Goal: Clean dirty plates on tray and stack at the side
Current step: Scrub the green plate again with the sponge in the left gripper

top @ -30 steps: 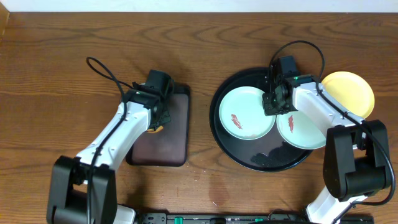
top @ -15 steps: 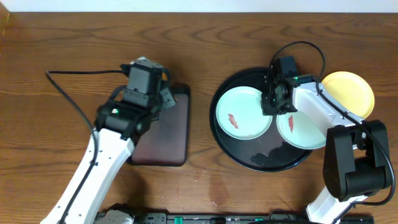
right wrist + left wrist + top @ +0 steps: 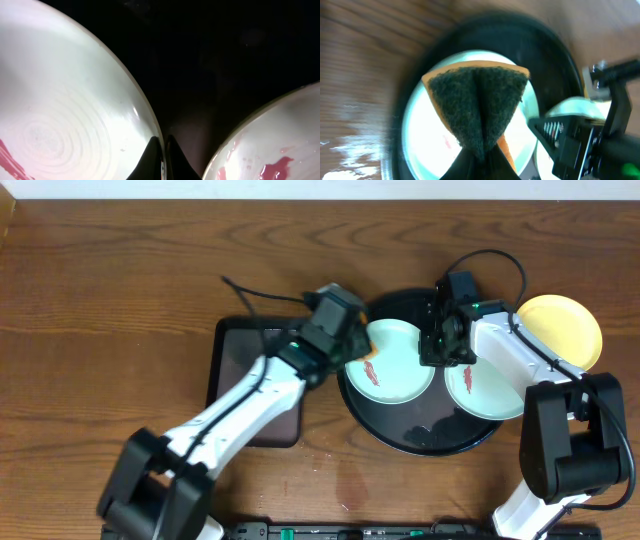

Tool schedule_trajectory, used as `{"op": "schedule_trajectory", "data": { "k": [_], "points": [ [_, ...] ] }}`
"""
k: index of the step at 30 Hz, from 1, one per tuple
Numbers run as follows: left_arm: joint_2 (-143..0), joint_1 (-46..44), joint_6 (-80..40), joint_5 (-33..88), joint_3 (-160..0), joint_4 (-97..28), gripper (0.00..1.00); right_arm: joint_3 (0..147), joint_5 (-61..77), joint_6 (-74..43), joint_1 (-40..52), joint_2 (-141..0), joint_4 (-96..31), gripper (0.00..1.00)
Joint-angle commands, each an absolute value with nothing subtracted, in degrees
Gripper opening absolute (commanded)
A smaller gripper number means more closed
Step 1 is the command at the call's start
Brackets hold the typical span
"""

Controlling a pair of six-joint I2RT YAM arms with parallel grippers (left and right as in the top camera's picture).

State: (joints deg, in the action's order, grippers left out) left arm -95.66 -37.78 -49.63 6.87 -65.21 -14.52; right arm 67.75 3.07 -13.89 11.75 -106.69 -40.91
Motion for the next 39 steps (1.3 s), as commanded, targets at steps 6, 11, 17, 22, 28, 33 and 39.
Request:
{"op": "schedule_trajectory", "data": {
  "k": [6, 11, 17, 22, 28, 33, 39],
  "points": [
    [-104.29, -41.39, -55.9, 8.19, -64.71, -6.79, 0.08, 67.68, 3.27, -15.2, 10.96, -105.75, -40.07, 0.01],
    [-109.6, -41.93, -59.55, 8.23, -64.71, -0.64, 0.08, 67.68, 3.27, -15.2, 10.96, -105.75, -39.86, 0.02],
    [-113.32, -43.68, -59.72, 8.14, -64.71, 2.68, 0.08, 67.68, 3.27, -15.2, 10.96, -105.75, -39.83, 0.01],
    [-115.61, -44.12, -59.68, 6.07, -64.73, 0.16, 0.08, 67.68, 3.27, -15.18, 10.96, -105.75, -39.81, 0.02],
    [-115.31, -43.55, -57.19, -3.88, -64.73, -9.06, 0.08, 67.68, 3.27, -15.18, 10.96, -105.75, -39.86, 0.02],
    [-113.65, -41.91, -51.83, -3.97, -64.73, -10.57, 0.07, 67.68, 3.25, -15.18, 10.96, -105.75, -39.83, 0.02],
    [-108.05, -40.36, -49.5, -7.4, -64.73, -12.25, 0.07, 67.68, 3.25, -15.18, 10.96, -105.75, -39.83, 0.01]
  ]
}}
